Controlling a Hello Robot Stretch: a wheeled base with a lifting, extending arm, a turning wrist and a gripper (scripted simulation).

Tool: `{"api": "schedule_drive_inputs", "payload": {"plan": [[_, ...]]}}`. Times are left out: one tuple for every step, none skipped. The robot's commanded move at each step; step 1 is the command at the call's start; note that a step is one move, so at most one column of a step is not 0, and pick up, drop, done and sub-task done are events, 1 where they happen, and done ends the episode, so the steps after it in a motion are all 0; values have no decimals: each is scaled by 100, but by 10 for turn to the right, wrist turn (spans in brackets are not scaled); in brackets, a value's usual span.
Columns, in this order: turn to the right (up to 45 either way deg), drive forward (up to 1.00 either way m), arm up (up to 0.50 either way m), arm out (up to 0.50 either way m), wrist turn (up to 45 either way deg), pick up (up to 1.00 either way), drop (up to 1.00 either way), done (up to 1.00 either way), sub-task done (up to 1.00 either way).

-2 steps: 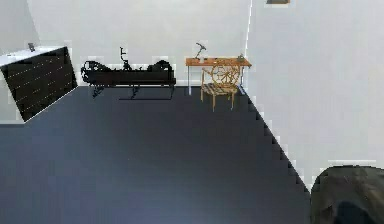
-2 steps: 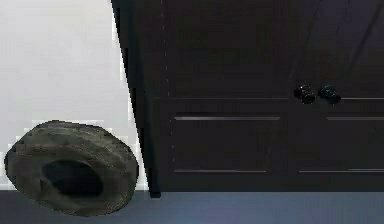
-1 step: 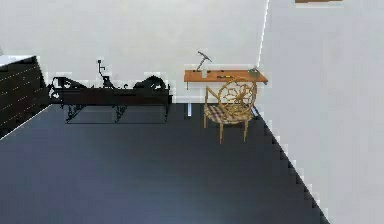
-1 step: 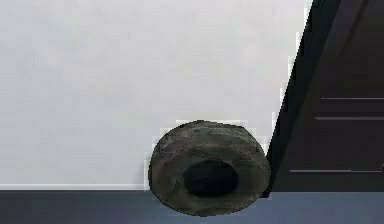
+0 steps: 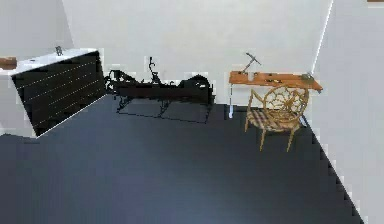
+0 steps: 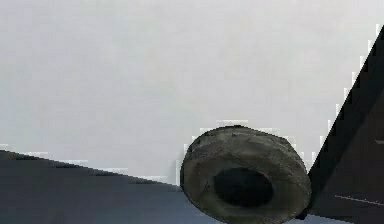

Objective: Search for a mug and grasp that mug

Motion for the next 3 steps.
{"api": "schedule_drive_inputs", "payload": {"plan": [[0, 100, 0, 0, 0, 0, 0, 0, 0], [-30, 0, 0, 0, 0, 0, 0, 0, 0], [0, 70, 0, 0, 0, 0, 0, 0, 0]]}}
